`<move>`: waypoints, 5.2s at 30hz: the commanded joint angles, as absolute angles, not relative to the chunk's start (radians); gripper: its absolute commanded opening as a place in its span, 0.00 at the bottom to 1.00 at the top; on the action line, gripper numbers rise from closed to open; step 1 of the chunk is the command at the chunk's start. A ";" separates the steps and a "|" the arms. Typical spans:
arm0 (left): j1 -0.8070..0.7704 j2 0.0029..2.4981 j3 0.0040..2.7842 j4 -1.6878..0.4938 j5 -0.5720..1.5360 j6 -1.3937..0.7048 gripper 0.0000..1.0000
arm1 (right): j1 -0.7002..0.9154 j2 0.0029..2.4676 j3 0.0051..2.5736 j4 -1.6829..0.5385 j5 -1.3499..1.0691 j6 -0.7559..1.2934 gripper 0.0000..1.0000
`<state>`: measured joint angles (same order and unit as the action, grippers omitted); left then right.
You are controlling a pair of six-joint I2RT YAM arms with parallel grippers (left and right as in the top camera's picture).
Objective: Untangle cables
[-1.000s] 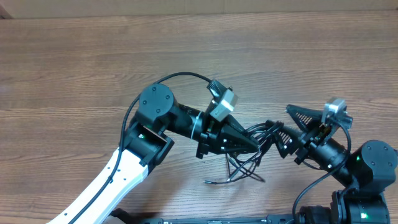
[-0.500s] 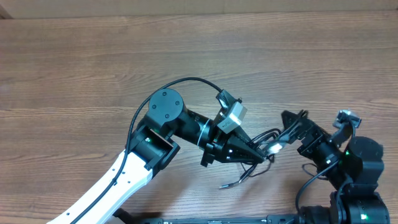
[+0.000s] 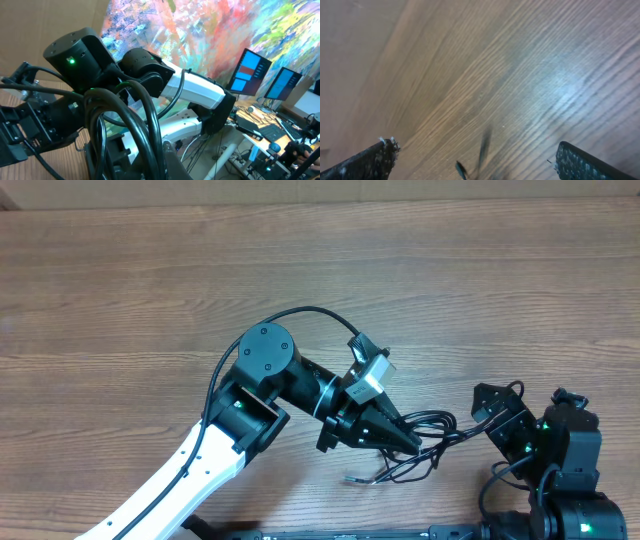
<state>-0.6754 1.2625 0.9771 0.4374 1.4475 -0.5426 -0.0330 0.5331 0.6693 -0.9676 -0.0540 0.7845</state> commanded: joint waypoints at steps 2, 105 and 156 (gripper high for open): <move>-0.648 1.243 0.997 0.447 1.455 -0.512 0.04 | -0.041 0.534 0.675 -0.983 -0.024 0.776 1.00; -0.419 1.244 0.997 0.199 1.241 -0.474 0.04 | -0.041 0.768 0.675 -0.271 -0.786 0.288 1.00; -0.530 1.250 0.997 -0.205 0.839 -0.501 0.04 | -0.041 0.781 0.675 -0.347 -0.607 0.159 1.00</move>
<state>-0.5545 1.2598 0.9810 -0.2111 0.8360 -0.4973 -0.0387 0.7792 0.6674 -0.3519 -0.6102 0.1566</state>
